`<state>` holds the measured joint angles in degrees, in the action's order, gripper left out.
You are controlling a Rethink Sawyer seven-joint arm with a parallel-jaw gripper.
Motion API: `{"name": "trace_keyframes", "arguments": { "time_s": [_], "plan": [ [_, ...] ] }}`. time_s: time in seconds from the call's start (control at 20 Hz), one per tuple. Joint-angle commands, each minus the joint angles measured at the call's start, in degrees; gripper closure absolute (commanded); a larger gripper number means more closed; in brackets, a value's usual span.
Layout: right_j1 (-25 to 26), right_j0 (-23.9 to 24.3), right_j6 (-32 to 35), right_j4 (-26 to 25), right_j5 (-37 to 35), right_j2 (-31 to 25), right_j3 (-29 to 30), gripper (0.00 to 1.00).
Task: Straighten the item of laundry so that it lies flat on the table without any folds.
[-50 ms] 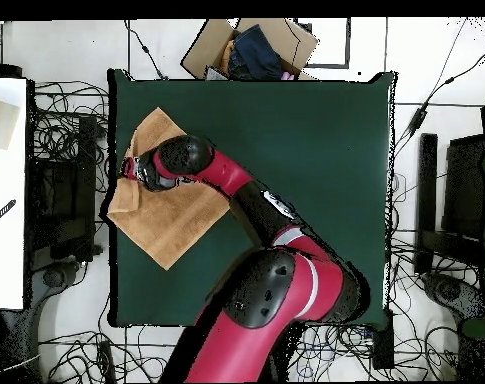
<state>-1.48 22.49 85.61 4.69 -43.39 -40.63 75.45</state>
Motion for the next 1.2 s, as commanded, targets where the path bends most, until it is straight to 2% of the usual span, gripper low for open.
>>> {"name": "trace_keyframes", "arguments": {
  "time_s": [0.05,0.95,1.2],
  "plan": [
    [0.08,-4.22,6.07,-0.88,8.78,-2.99,4.83,0.0],
    [-2.57,-10.27,9.45,0.55,12.96,0.93,4.48,0.0],
    [-2.88,-10.15,8.2,0.45,10.62,2.08,3.48,0.0]
  ]
}}
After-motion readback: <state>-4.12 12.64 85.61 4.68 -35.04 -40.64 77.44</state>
